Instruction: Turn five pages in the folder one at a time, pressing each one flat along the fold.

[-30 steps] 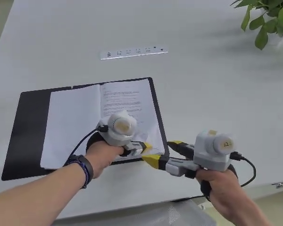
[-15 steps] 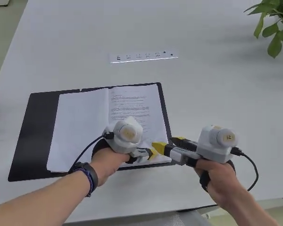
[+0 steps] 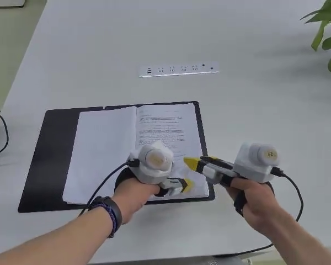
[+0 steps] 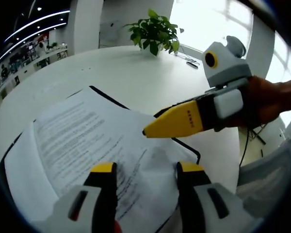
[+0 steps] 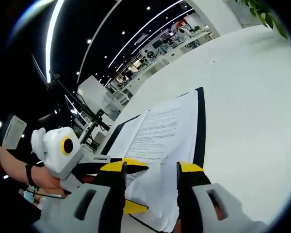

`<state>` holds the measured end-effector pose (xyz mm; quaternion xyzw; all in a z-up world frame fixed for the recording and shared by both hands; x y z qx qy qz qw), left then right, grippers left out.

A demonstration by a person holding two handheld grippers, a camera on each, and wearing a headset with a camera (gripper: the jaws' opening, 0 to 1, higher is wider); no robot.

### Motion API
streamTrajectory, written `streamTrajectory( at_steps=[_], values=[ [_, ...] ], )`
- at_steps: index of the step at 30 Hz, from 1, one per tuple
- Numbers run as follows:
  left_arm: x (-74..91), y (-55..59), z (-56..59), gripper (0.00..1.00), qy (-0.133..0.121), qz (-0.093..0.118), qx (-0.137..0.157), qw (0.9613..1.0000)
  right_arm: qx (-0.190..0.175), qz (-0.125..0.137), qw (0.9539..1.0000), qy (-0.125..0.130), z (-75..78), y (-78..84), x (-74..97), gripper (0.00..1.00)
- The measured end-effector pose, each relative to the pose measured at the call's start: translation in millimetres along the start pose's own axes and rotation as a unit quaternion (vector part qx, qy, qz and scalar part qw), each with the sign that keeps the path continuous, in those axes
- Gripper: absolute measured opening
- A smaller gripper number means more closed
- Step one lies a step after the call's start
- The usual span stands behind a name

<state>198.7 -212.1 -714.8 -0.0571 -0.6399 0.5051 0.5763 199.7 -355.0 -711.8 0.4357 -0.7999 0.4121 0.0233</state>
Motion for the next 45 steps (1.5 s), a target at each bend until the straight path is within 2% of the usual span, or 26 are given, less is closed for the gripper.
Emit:
streamTrajectory(
  at_steps=[2,3,5,8,11,13,15,18,19,30,33,37,45],
  values=[
    [2.0,1.1,1.6,0.5,0.004,0.0,0.007,1.0,0.004,0.0,1.0,0.001,-1.5,0.9,0.7,0.36],
    [4.6,2.2,3.3,0.51,0.009,0.0,0.023,0.9997,0.003,-0.001,1.0,0.0,-2.0,1.7,0.8,0.35],
    [10.3,4.6,2.9,0.49,0.004,-0.001,0.039,0.9992,0.0,-0.001,1.0,-0.003,-4.0,4.7,2.7,0.33],
    [20.3,8.0,4.2,0.5,-0.002,0.016,0.062,0.998,-0.002,-0.002,1.0,-0.005,-6.6,9.5,7.1,0.27],
    [34.7,10.1,7.0,0.54,-0.009,0.016,0.059,0.9981,-0.002,-0.005,1.0,-0.002,-9.1,16.5,13.9,0.21],
    [42.2,10.8,7.1,0.56,-0.016,0.026,0.064,0.9975,-0.004,-0.003,1.0,0.001,-9.5,19.7,17.2,0.16],
    [50.8,11.2,5.9,0.57,-0.021,0.035,0.067,0.9969,-0.011,0.0,0.9999,0.002,-9.3,21.9,20.1,0.11],
    [61.9,12.8,2.1,0.58,-0.031,0.031,0.061,0.9972,-0.008,0.006,0.9999,0.008,-12.7,23.6,23.4,0.04],
    [66.9,12.3,-0.1,0.58,-0.036,0.035,0.054,0.9973,-0.008,0.007,0.9999,0.008,-13.5,23.6,23.7,0.03],
    [111.0,6.1,-18.6,0.59,-0.074,0.074,0.055,0.993,-0.008,0.013,0.9998,0.01,-20.6,18.1,20.7,0.0],
    [125.0,7.9,-23.8,0.6,-0.087,0.086,0.059,0.9907,-0.015,0.016,0.9997,0.011,-22.4,16.3,18.7,0.0],
    [137.0,13.7,-28.4,0.59,-0.101,0.082,0.052,0.9901,-0.012,0.017,0.9997,0.013,-27.1,15.9,17.7,0.0],
    [163.4,20.9,-38.8,0.61,-0.118,0.103,0.065,0.9854,-0.008,0.024,0.9996,0.014,-36.5,9.1,16.0,0.0]
  ],
)
Point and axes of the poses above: the centre of the closed fingertips' face, and the gripper's own axes: x roughly backward along the fingers, z roughly to its right, y roughly out of its underside, the point moved 9 cm from there along x, roughly backward along the fingers, and after that the axes turned 1 degree about -x, right-handed, at the moved point
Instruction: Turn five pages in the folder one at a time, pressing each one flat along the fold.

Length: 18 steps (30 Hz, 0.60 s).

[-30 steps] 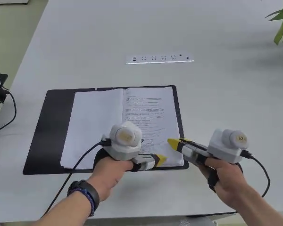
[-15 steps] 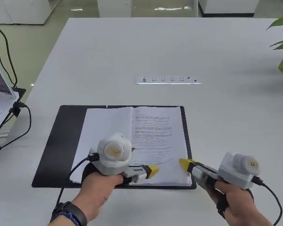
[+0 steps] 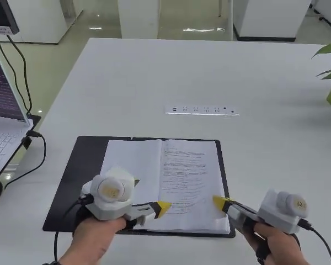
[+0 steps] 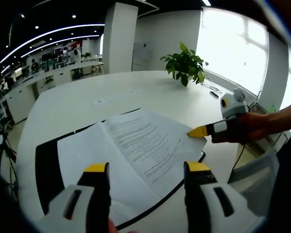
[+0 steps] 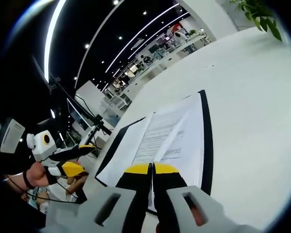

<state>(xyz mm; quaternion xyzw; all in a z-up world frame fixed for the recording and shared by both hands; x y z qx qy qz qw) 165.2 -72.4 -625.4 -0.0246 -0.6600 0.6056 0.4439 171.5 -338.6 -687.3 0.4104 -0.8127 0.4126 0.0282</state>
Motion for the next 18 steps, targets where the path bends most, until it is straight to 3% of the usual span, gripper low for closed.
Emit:
streamTrajectory(
  at_steps=[12,18],
  values=[
    [25.9,7.6,-16.7,0.62,-0.017,0.009,0.005,0.9998,0.012,0.005,0.9999,-0.006,-20.1,-3.8,-9.0,0.0],
    [40.4,10.1,-23.0,0.63,-0.024,0.014,0.003,0.9996,0.022,0.007,0.9996,-0.017,-37.6,-4.9,-16.1,0.0]
  ],
)
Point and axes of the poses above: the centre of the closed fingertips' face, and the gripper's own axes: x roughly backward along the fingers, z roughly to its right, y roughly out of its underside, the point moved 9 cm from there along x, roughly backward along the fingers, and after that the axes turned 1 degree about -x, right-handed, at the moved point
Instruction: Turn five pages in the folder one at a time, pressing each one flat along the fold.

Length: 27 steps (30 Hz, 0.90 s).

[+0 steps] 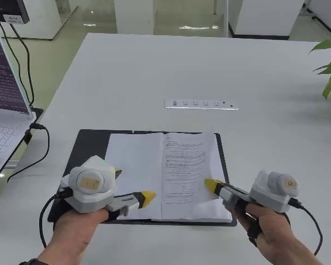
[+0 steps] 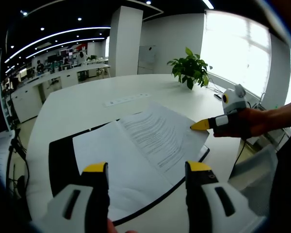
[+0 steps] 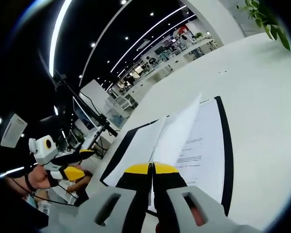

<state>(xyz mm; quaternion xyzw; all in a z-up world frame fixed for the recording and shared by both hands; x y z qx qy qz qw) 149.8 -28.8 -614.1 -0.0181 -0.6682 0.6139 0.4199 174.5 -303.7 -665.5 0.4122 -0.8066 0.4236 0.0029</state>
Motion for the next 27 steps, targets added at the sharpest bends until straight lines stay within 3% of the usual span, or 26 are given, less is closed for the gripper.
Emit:
streamTrajectory(
  at_steps=[18,27],
  values=[
    [36.9,13.1,-31.7,0.66,-0.019,0.007,-0.003,0.9998,0.008,0.001,0.9999,-0.013,-28.6,7.0,-17.8,0.0],
    [53.0,22.1,-42.9,0.65,-0.029,0.011,0.006,0.9995,0.015,-0.013,0.9993,-0.033,-54.0,12.7,-42.1,0.0]
  ],
)
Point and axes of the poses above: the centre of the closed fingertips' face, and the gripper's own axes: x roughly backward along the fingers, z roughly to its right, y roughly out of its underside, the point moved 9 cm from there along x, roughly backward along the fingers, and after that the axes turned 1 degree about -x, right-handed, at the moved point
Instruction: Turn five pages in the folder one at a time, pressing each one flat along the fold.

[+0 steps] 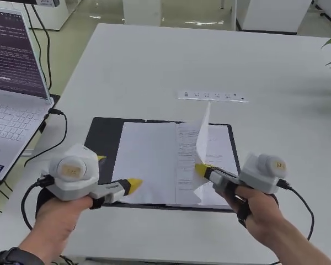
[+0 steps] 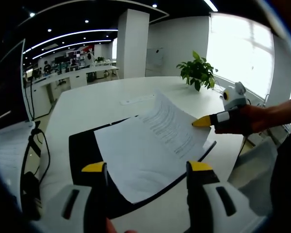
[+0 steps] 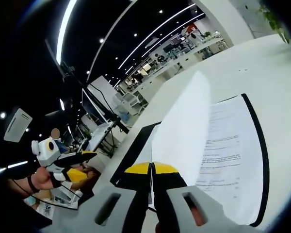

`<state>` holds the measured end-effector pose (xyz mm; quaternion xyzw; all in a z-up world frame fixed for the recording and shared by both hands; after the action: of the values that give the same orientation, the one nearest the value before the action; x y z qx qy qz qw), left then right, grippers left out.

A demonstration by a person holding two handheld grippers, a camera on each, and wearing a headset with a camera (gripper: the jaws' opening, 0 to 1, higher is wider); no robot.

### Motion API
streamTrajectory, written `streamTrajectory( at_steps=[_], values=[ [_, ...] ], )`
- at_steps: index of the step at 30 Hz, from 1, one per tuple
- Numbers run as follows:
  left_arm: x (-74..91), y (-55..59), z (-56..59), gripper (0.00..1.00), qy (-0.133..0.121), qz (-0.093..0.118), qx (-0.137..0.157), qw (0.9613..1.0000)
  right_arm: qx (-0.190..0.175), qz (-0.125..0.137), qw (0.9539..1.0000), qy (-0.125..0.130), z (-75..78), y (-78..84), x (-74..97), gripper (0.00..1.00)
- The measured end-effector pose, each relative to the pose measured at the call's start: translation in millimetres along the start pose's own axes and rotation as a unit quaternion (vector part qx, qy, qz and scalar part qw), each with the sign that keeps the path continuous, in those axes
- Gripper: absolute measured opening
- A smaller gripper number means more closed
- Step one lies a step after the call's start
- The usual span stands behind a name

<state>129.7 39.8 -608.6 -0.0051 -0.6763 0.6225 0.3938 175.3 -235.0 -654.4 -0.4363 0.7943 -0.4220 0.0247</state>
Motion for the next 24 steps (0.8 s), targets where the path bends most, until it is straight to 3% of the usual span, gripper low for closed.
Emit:
streamTrajectory(
  at_steps=[8,24],
  values=[
    [11.7,5.4,-12.5,0.65,-0.012,0.008,0.011,0.9998,0.01,-0.017,0.9996,-0.022,-21.9,2.3,-25.7,0.0],
    [19.6,14.9,-30.6,0.65,-0.023,0.013,0.028,0.9993,0.017,-0.048,0.9978,-0.042,-42.5,15.9,-53.6,0.0]
  ],
)
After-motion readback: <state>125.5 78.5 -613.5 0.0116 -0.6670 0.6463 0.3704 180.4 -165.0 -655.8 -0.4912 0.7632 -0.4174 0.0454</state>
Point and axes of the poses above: the centre of the closed fingertips' face, and the gripper's own axes: x roughly backward along the fingers, z roughly to its right, y roughly out of its underside, the point moved 9 cm from there along x, roughly backward along the fingers, and after that the axes turned 1 degree about -x, right-handed, at the moved point
